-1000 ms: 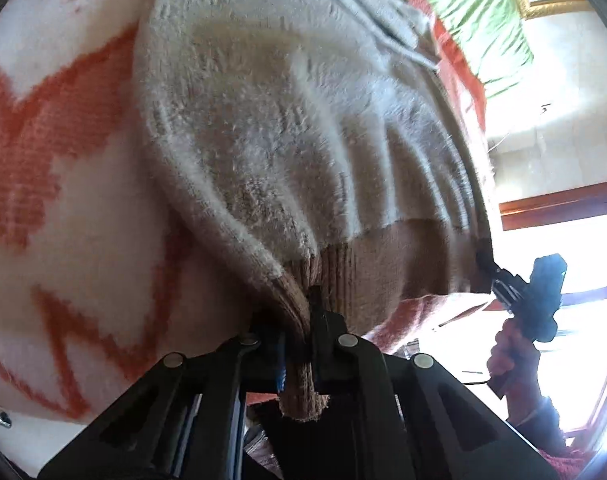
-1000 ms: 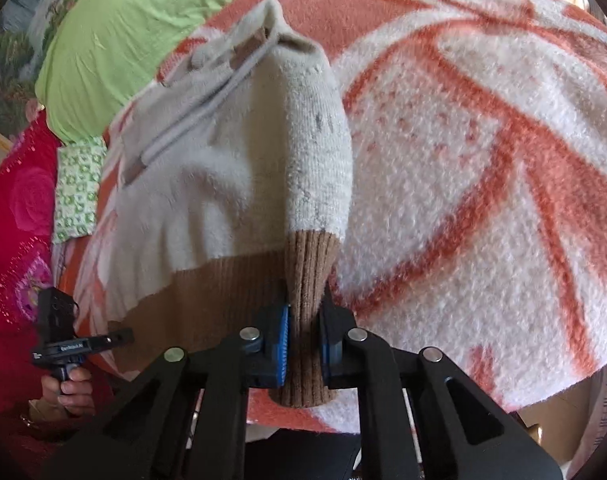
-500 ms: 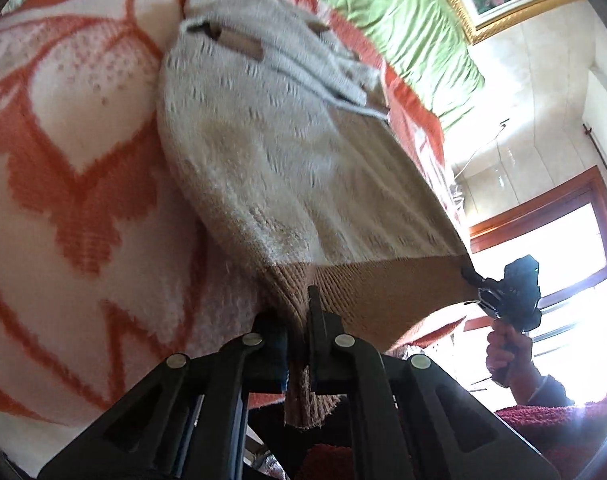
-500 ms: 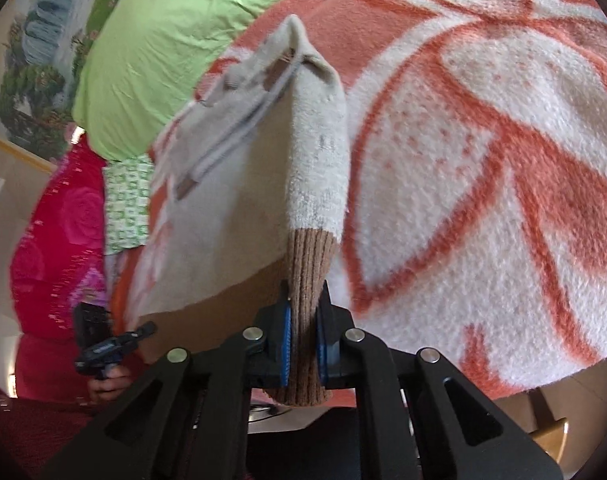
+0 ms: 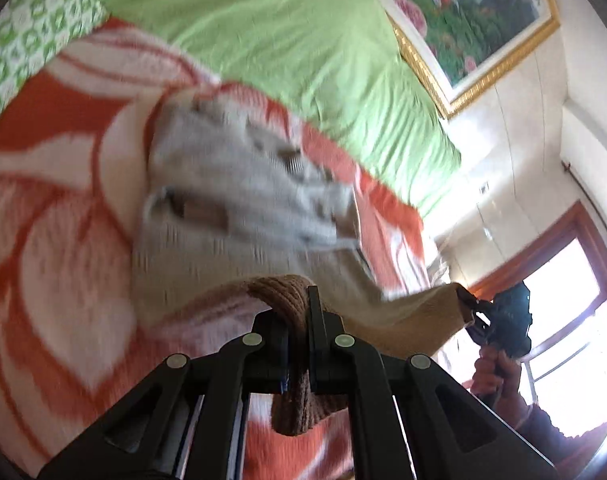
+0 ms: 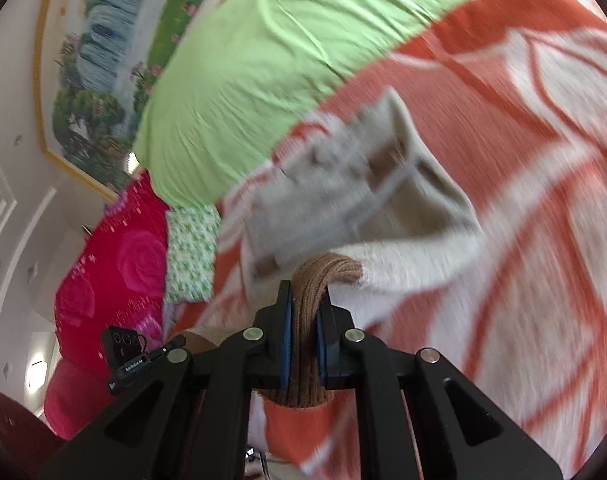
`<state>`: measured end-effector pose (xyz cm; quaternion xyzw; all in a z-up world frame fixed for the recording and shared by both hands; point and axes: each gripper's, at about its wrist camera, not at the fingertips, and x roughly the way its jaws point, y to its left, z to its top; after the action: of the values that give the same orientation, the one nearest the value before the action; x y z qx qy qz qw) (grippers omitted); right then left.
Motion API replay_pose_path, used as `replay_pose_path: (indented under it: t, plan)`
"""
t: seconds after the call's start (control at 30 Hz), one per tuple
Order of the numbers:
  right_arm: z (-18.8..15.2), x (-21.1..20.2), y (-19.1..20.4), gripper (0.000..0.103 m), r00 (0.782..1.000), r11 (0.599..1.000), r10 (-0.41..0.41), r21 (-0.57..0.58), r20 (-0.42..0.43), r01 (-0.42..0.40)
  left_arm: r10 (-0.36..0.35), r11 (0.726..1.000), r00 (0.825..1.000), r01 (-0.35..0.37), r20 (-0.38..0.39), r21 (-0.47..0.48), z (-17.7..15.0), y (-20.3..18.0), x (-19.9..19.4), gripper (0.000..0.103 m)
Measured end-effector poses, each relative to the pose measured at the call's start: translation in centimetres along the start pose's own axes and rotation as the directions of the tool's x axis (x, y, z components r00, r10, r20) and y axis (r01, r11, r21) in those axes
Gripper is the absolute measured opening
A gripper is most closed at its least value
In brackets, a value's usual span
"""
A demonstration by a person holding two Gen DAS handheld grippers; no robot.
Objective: Fold small clothes
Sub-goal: 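Grasp the hem with the left gripper while the right gripper grasps the hem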
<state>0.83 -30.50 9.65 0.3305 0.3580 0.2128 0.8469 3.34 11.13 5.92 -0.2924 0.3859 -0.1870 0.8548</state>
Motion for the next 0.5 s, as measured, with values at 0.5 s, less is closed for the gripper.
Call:
replay_pose_path:
  t: [0.5]
  plan:
    - [14.7, 15.2, -2.0, 0.011, 0.997, 0.997, -0.061, -0.037, 0.036, 0.063, 0.169, 0.985, 0.984, -0.167, 0.052, -0.038, 14.2, 3.3, 12.2, 0.004]
